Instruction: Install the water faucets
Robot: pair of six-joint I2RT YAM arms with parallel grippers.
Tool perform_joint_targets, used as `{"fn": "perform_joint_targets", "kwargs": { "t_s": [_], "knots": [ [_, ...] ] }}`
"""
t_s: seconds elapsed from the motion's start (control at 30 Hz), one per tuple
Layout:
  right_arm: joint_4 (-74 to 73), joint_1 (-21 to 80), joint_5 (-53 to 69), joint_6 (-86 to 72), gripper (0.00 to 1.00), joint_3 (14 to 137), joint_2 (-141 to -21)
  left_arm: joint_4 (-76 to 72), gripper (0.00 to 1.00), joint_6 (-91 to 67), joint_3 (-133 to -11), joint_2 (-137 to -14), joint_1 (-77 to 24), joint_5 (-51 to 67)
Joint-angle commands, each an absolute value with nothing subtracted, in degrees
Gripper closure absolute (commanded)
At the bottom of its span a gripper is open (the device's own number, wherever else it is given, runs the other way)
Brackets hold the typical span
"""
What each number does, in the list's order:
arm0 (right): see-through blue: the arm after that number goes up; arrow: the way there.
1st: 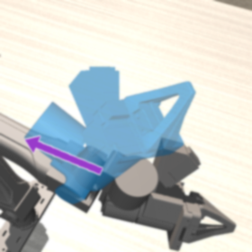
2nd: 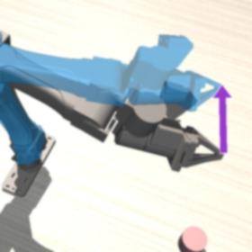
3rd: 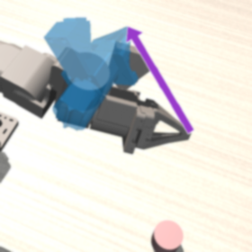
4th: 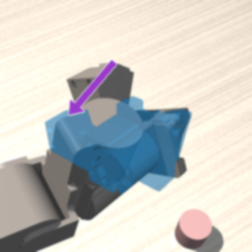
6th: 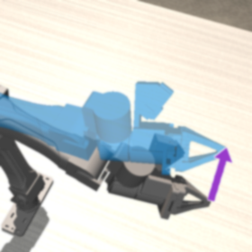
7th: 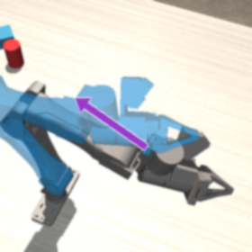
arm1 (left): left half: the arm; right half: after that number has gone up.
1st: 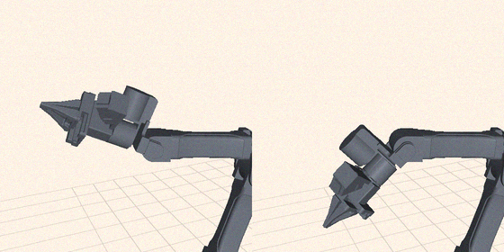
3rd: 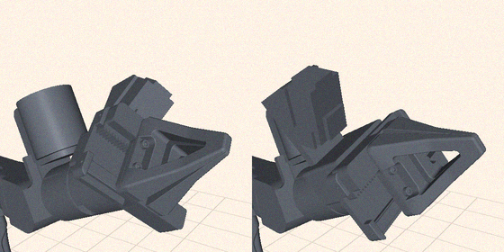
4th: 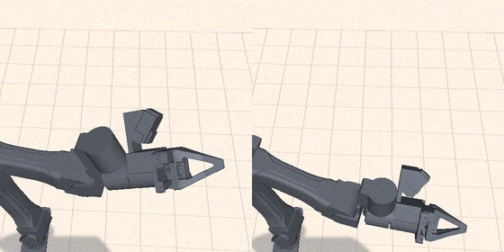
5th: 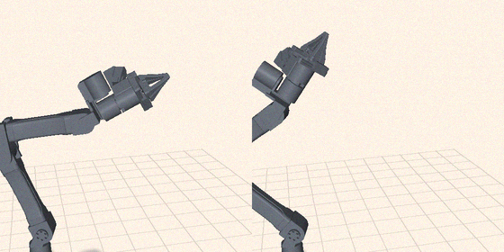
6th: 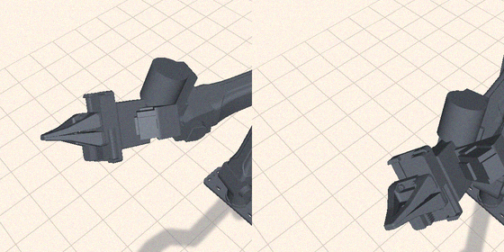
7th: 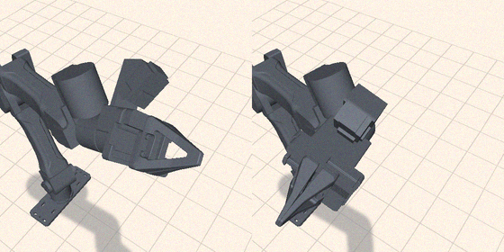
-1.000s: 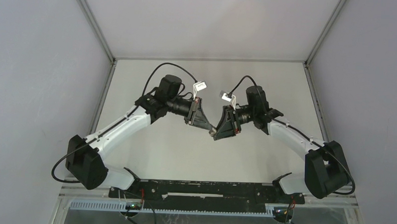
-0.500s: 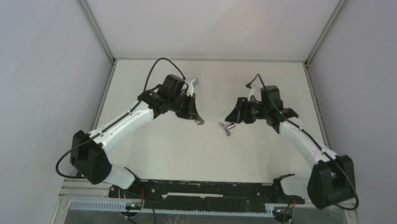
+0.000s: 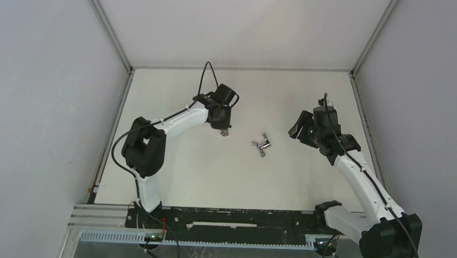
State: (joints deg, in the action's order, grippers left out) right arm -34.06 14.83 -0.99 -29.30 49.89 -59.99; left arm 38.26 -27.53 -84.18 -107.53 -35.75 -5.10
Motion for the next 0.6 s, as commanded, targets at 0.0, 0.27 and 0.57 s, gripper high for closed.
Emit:
{"fn": "perform_joint_targets", "kwargs": {
  "t_s": [0.0, 0.27, 0.57],
  "knots": [
    [-34.2, 14.8, -4.9, -31.1, 0.32, 48.9, -57.3, 37.1, 1.0, -31.1, -88.4, -108.2, -36.3, -11.8],
    [-31.3, 15.2, -1.5, -29.3, 0.27, 47.6, -56.8, 34.7, 1.0, -32.5, -90.1, -113.0, -36.6, -12.0],
    [-30.5, 15.5, -1.0, -29.3, 0.28, 47.6, -57.2, 32.9, 0.94, -33.1, -90.9, -116.6, -37.0, -9.5]
  ]
}}
